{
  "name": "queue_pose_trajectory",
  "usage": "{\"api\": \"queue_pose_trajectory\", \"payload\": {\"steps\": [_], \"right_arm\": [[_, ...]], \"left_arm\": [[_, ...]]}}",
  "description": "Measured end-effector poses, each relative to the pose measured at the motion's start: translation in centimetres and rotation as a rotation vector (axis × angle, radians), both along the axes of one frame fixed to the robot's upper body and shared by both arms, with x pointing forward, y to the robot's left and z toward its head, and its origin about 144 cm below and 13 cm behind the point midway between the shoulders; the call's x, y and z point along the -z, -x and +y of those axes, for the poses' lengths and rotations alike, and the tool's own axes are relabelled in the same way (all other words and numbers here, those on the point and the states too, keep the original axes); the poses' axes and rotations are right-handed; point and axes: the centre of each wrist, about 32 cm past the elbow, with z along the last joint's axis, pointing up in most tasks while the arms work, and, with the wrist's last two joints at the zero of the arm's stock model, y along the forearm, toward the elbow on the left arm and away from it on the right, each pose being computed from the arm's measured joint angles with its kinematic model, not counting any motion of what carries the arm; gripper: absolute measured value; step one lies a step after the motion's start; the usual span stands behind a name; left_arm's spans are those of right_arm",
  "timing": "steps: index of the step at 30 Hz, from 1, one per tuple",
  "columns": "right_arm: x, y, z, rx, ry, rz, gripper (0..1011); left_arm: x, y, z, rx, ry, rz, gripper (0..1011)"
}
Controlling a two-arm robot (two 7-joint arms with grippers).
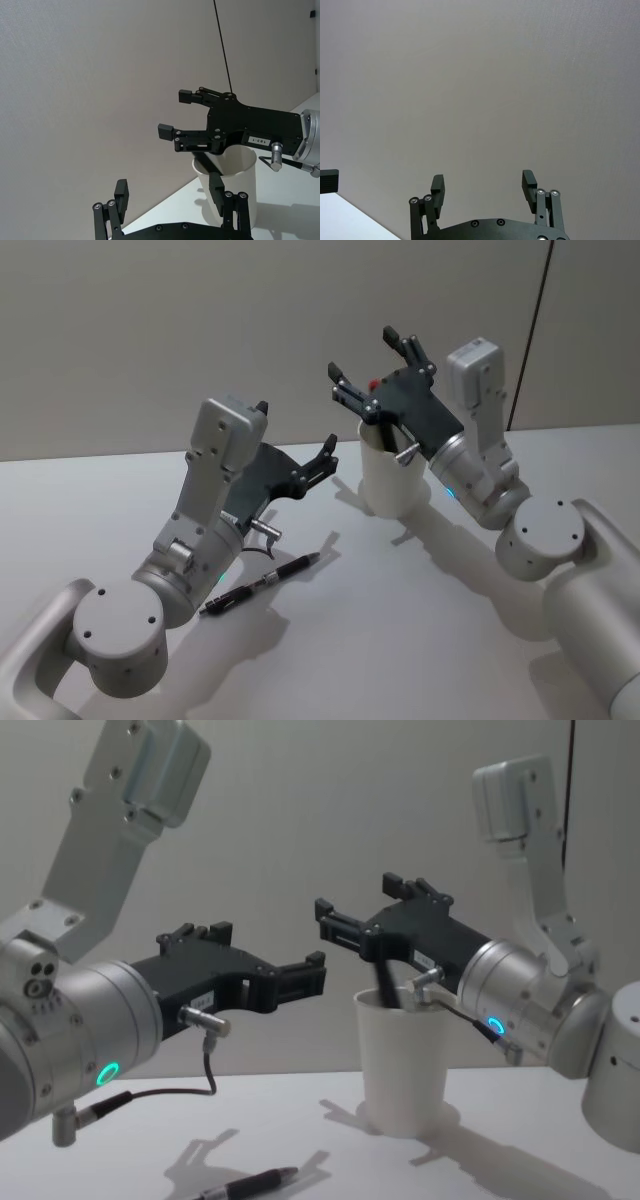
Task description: Place the pen into the pen holder.
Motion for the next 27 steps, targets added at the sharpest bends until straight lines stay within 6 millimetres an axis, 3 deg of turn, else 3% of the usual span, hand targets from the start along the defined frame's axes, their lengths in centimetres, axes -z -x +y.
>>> {"api": "queue_pose_trajectory", "payload": {"steps": [2, 10, 27], "right_arm": [[0.0, 0.0, 0.0, 0.000, -0.001, 0.000, 989], [-0.3, 0.5, -0.6, 0.017, -0.016, 0.006, 1001], [-0.7, 5.1, -4.2, 0.138, -0.068, 0.050, 1001]], "left_arm": [[0.0, 0.0, 0.0, 0.000, 0.000, 0.000, 1001], [0.0, 0.0, 0.0, 0.000, 0.000, 0.000, 1001], [0.0, 0.0, 0.0, 0.000, 0.000, 0.000, 1001]]}}
